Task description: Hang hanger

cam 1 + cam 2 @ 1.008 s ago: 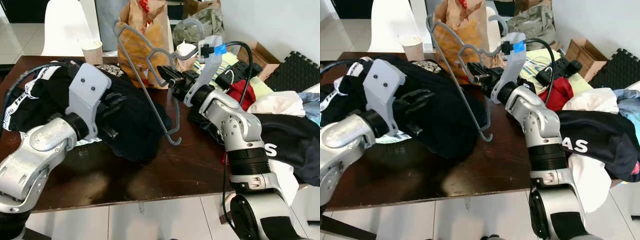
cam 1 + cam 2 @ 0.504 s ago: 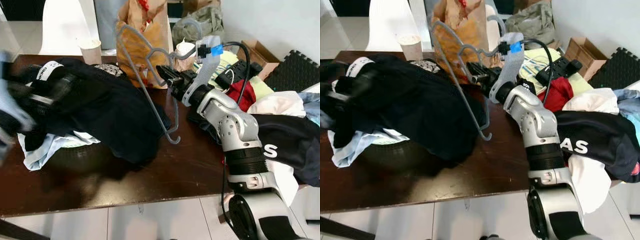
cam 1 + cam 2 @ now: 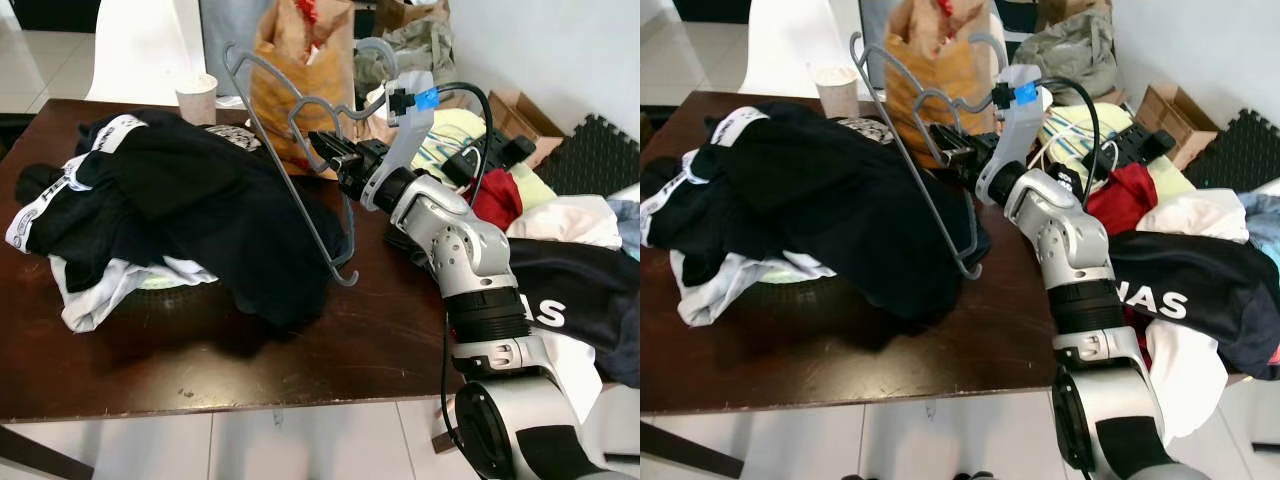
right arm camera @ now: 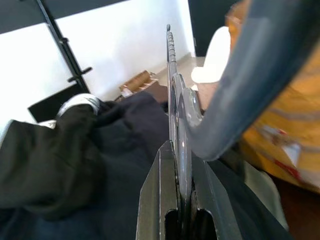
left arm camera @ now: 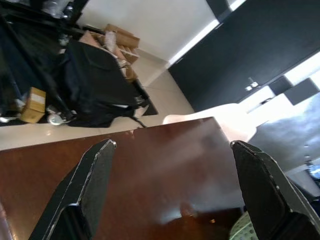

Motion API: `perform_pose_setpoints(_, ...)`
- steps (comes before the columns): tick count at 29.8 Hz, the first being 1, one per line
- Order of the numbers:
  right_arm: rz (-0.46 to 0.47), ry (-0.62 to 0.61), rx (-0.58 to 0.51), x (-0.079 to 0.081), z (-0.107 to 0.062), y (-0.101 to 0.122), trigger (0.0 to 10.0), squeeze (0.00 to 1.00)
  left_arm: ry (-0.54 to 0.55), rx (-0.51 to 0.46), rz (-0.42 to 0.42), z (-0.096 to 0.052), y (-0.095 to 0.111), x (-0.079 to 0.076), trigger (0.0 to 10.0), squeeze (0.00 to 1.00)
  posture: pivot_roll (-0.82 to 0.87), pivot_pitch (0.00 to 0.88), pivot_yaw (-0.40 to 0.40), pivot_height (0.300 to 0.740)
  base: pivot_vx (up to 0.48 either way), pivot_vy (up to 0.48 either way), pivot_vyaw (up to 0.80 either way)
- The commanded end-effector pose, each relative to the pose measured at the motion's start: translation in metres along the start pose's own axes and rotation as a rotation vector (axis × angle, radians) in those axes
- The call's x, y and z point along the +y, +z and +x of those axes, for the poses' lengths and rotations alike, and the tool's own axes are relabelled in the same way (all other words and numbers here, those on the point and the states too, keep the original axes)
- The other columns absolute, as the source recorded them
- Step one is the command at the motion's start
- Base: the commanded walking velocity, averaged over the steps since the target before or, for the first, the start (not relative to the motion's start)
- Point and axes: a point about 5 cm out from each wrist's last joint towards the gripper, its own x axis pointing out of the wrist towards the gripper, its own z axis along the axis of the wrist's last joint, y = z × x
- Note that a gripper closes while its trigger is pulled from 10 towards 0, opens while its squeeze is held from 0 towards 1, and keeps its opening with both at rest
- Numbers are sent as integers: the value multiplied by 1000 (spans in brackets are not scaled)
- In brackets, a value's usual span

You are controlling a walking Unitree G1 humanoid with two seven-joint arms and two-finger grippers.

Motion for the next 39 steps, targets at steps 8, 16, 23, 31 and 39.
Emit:
perform_pose_setpoints(8, -39, -1, 7, -4, -3, 6, 10000, 0, -221, 108, -217, 30, -38, -27, 10000, 0, -31, 196, -126, 740, 0, 0, 0)
perform_pose_setpoints(16, -46, 9, 4, -4, -5, 10, 10000, 0, -441, 338, -327, 25, -89, -57, 10000, 0, -55, 200, -127, 740, 0, 0, 0)
perform_pose_setpoints(23, -57, 23, -5, -3, -5, 15, 10000, 0, -450, 423, -393, 19, -116, -58, 10000, 0, -62, 197, -129, 740, 0, 0, 0)
perform_pose_setpoints(31, -68, 27, -5, -4, -5, 17, 10000, 0, -450, 416, -443, 13, -123, -57, 10000, 0, -64, 198, -126, 740, 0, 0, 0)
perform_pose_setpoints(39, -67, 36, -1, -2, -5, 16, 10000, 0, -443, 270, -497, 14, -97, -44, 10000, 0, -60, 201, -124, 740, 0, 0, 0)
